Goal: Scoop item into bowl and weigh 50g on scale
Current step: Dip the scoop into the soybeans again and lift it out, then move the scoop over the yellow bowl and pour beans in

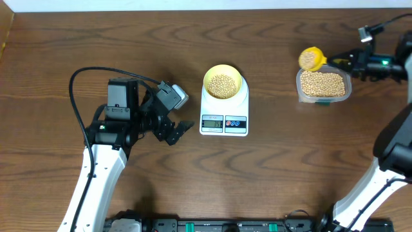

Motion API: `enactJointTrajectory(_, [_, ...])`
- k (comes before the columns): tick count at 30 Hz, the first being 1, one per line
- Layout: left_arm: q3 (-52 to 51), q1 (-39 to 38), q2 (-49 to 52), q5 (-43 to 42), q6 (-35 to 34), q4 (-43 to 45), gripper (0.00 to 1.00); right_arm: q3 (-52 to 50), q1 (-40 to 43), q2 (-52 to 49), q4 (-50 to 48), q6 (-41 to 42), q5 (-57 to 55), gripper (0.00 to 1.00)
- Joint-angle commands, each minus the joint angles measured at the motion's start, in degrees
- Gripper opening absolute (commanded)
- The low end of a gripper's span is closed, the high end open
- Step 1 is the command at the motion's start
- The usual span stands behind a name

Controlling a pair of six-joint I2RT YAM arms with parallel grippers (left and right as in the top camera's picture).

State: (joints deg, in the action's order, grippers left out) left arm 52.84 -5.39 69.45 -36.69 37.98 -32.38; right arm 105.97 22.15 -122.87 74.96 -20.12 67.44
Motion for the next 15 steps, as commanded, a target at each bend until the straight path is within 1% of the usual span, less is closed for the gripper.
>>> enactJointTrajectory(1, [0.6, 0.3, 0.3, 0.3, 0.8, 0.1, 0.97, -0.4, -4.5, 0.3, -1.2, 1.7, 3.3, 0.01])
enactJointTrajectory(10, [0.6, 0.3, 0.3, 0.3, 0.8, 0.1, 0.97, -0.4, -14.3, 0.3, -8.3, 10.8, 3.3, 0.01])
enactJointTrajectory(15, [0.6, 0.3, 0.3, 0.3, 0.8, 0.1, 0.98, -0.4, -20.2, 0.3, -14.8, 16.1, 2.4, 0.01])
